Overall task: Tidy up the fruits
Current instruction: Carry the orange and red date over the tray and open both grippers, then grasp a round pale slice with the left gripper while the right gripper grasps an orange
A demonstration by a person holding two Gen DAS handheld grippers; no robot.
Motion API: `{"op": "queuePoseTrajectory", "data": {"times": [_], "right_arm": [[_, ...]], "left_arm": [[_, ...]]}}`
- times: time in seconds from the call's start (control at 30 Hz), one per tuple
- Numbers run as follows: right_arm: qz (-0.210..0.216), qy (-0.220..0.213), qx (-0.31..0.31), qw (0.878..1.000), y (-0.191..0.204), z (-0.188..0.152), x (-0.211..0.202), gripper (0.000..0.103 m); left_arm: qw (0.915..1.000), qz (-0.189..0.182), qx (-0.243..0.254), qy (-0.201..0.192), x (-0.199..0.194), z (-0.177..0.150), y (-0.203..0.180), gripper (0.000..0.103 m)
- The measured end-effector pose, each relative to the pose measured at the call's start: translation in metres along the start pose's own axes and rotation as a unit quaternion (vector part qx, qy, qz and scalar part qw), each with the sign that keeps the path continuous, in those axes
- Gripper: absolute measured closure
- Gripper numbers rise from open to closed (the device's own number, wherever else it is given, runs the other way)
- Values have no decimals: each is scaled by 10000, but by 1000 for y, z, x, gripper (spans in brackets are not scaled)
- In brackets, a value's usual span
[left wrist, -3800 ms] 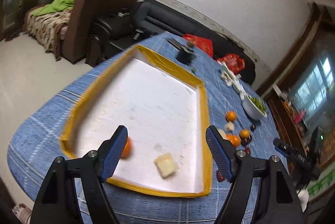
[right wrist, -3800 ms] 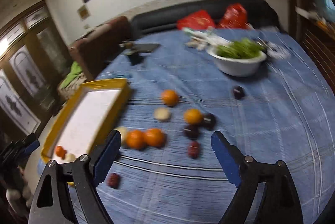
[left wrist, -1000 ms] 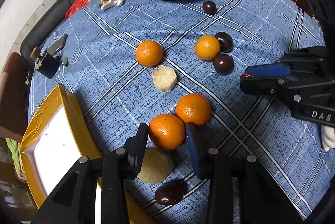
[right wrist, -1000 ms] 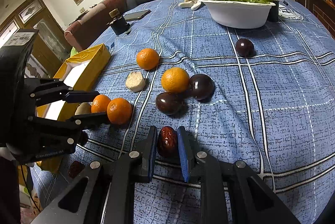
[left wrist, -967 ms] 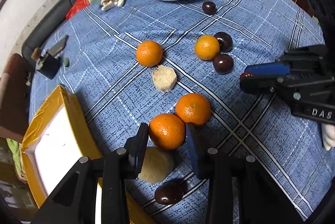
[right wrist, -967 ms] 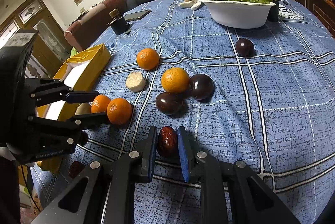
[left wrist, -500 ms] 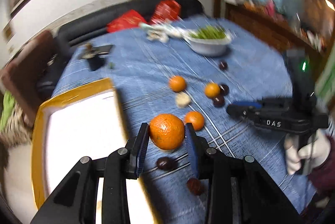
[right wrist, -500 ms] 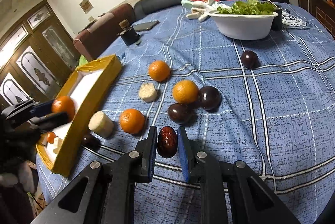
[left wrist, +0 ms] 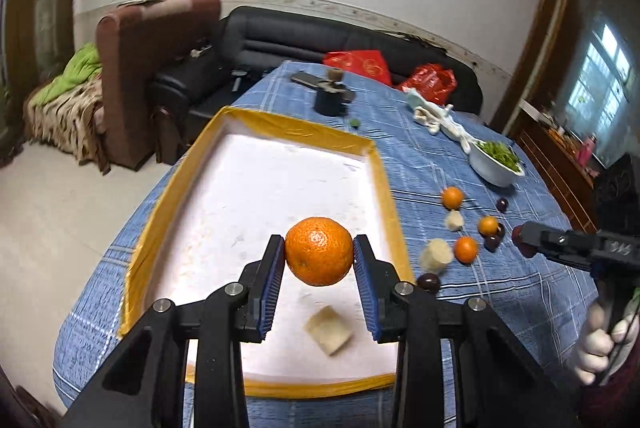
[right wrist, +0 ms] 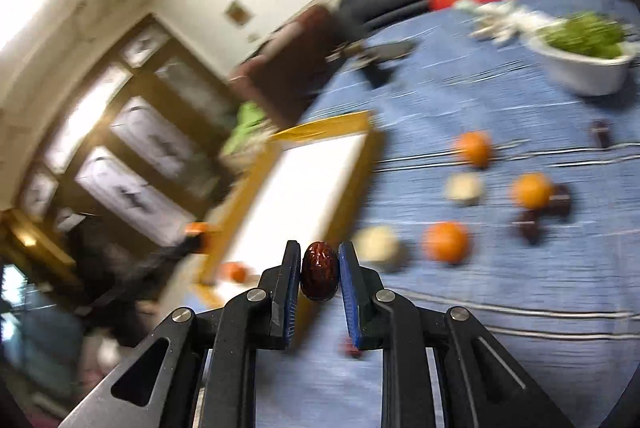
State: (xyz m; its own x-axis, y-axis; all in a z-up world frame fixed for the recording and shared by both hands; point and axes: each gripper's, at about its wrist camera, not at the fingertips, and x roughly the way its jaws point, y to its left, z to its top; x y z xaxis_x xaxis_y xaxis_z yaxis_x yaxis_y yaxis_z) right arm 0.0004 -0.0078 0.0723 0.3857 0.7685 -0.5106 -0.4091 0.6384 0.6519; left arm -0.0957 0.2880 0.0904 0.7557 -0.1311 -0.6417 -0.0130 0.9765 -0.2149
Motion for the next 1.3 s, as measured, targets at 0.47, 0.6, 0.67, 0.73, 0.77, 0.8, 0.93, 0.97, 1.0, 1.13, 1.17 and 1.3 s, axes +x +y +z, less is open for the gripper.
{"op": "queuePoseTrajectory", "data": {"times": [0.47, 0.6, 0.67, 0.73, 0.77, 0.8, 0.93, 0.97, 1.0, 1.13, 1.17, 1.3], "right_arm": [[-306, 1263, -812, 9882, 86, -12, 153, 80], [-812, 1250, -1280, 9805, 98, -21, 173, 80], [-998, 1194, -1399, 9779, 100, -22, 179, 64], [-1056, 1150, -1424, 9774, 98, -24, 175, 37], [-1041, 1106, -1399, 9784, 97, -23, 172, 33], [-1033, 1062, -1379, 9793, 94, -22, 171, 33], [-1020, 873, -1270, 9828, 89, -11, 150, 33], [-984, 776, -1198, 9849, 86, -7, 140, 33], [-979, 705, -1147, 9860, 82, -5, 132, 34], [-1199, 263, -930, 9881, 56, 5, 78, 34], [-1300, 148, -814, 9881, 45, 6, 62, 34], [-1844, -185, -239, 9824, -12, 8, 1, 34]], "left_arm": [[9962, 133, -727, 451, 43, -8, 55, 69], [9934, 23, -1042, 484, 44, -9, 65, 68], [9918, -32, -1181, 497, 42, -9, 68, 65], [9912, -69, -1255, 412, 37, -10, 70, 41], [9912, -49, -1281, 343, 33, -10, 70, 39], [9911, -53, -1304, 270, 28, -9, 70, 39], [9896, -95, -1433, 52, 9, -6, 67, 35], [9897, -96, -1427, -20, 3, -5, 65, 33], [9899, -92, -1414, -72, -2, -5, 63, 30], [9911, -153, -1297, -247, -17, -1, 50, 28], [9916, -182, -1249, -264, -18, -1, 45, 27], [9950, -353, -917, -179, -10, 1, 16, 27]]}}
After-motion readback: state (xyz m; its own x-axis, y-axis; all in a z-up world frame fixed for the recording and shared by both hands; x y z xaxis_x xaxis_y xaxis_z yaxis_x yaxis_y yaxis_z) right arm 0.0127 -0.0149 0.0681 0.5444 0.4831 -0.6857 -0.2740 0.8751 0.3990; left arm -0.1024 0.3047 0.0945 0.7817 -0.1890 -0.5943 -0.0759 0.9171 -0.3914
